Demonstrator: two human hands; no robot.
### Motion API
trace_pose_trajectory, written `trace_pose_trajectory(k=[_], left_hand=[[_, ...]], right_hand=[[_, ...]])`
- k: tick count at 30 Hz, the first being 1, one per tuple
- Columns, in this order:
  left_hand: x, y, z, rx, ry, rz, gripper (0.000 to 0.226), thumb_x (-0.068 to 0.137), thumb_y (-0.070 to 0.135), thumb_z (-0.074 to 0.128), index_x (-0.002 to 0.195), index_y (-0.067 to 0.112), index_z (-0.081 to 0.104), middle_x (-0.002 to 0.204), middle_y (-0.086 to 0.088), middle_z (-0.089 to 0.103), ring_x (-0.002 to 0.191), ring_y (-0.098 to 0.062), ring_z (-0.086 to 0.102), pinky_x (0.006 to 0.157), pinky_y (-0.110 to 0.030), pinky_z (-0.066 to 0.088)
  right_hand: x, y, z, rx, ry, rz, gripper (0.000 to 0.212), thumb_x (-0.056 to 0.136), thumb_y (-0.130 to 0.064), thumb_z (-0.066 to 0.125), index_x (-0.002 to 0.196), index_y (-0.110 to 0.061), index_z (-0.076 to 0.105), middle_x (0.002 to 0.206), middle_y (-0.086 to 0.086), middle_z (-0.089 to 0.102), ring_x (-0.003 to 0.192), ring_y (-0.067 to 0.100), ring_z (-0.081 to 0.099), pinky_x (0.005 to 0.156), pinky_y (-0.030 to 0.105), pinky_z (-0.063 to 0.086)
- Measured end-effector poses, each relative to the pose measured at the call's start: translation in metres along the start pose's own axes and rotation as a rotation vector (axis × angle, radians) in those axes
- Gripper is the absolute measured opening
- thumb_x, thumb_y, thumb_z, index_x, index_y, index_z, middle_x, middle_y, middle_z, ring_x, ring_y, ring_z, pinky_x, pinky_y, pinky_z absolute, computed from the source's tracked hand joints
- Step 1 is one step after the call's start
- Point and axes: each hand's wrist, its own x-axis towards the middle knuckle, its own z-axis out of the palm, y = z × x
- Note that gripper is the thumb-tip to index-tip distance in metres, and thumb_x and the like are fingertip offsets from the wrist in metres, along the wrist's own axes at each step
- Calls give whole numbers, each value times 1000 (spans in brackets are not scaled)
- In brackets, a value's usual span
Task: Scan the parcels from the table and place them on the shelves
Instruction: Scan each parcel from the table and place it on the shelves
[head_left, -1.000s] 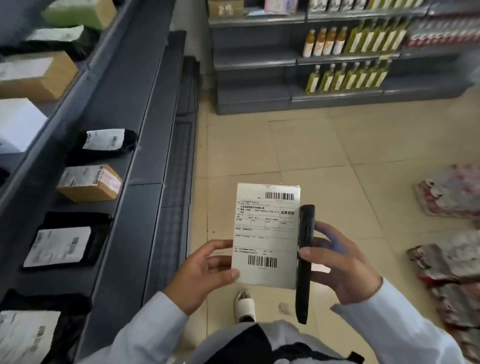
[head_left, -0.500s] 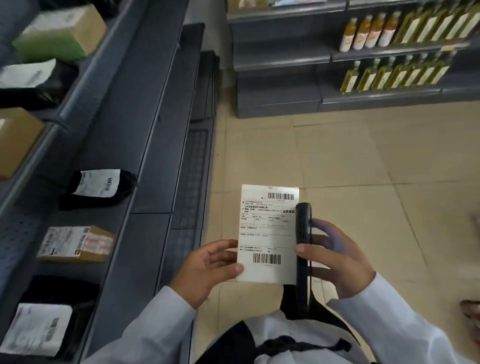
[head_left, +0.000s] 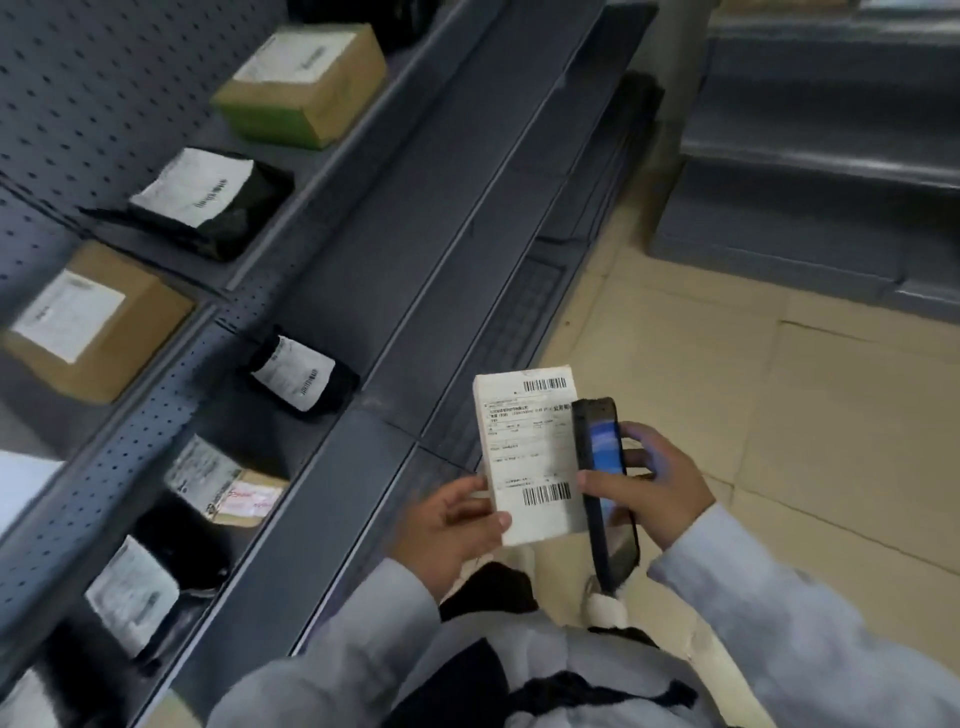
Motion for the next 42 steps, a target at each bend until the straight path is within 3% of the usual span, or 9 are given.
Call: trace_pose_trajectory(k=[5, 8, 12, 19, 23, 29, 35, 39, 42], left_hand=[[58, 29, 19, -34, -26, -25, 39, 84, -1, 72, 120, 8, 61, 99, -5, 72, 70, -2, 71, 59, -13, 53], [101, 47, 28, -133, -24, -64, 36, 85, -6, 69, 119, 4, 61, 92, -5, 69, 64, -4, 69, 53, -12, 52], [164, 65, 33, -369, -3, -169, 43, 81, -10, 70, 122, -1, 61, 101, -17, 70, 88, -30, 68, 68, -27, 60], [242, 112, 33, -497, -33, -196, 44, 82, -9, 69, 124, 1, 59, 113, -21, 69, 92, -29, 67, 69, -25, 60], [259, 136, 22, -537, 50, -193, 43, 87, -10, 64, 127, 1, 55, 112, -17, 66, 105, -33, 63, 83, -32, 55], [273, 132, 2, -620, 314, -178, 43, 85, -10, 67, 126, -2, 57, 115, -15, 65, 105, -30, 62, 83, -33, 54], [254, 114, 8, -664, 580, -244, 25, 90, -8, 60, 99, 14, 67, 92, -6, 69, 82, -18, 63, 73, -24, 56], [252, 96, 16, -586, 676, -326, 25, 91, -1, 62, 107, 16, 71, 104, -5, 73, 99, -24, 67, 90, -36, 57], [253, 91, 16, -550, 704, -309, 31, 90, 7, 66, 120, 17, 64, 108, 3, 69, 101, -16, 67, 86, -30, 57]], right_hand=[[62, -30, 0, -146, -30, 31, 69, 67, -10, 91, 126, -22, 57, 110, 9, 65, 64, 19, 69, 41, 26, 47], [100, -54, 5, -199, -3, 38, 66, 70, -10, 88, 127, -21, 57, 112, 10, 65, 67, 21, 70, 43, 27, 50], [143, -96, 14, -318, -29, 61, 67, 72, -14, 87, 130, -20, 55, 106, 4, 65, 65, 20, 67, 46, 25, 51], [223, -144, 29, -426, -44, 117, 69, 75, -11, 84, 135, -20, 52, 110, 10, 66, 67, 26, 66, 51, 29, 52], [261, -161, 45, -459, -104, 159, 58, 77, -6, 82, 128, -16, 55, 94, 9, 68, 60, 24, 62, 46, 28, 50], [314, -175, 84, -546, -323, 199, 56, 78, -6, 80, 129, -10, 57, 81, 9, 69, 59, 25, 61, 59, 34, 52], [338, -172, 119, -616, -619, 303, 53, 80, -8, 80, 122, -20, 51, 85, 5, 65, 61, 24, 60, 58, 36, 54], [353, -159, 122, -680, -712, 389, 64, 81, -16, 80, 137, -17, 50, 97, 12, 68, 65, 25, 67, 56, 33, 55], [363, -152, 128, -713, -746, 419, 77, 78, -19, 82, 145, -19, 44, 101, 15, 69, 70, 29, 68, 67, 42, 62]])
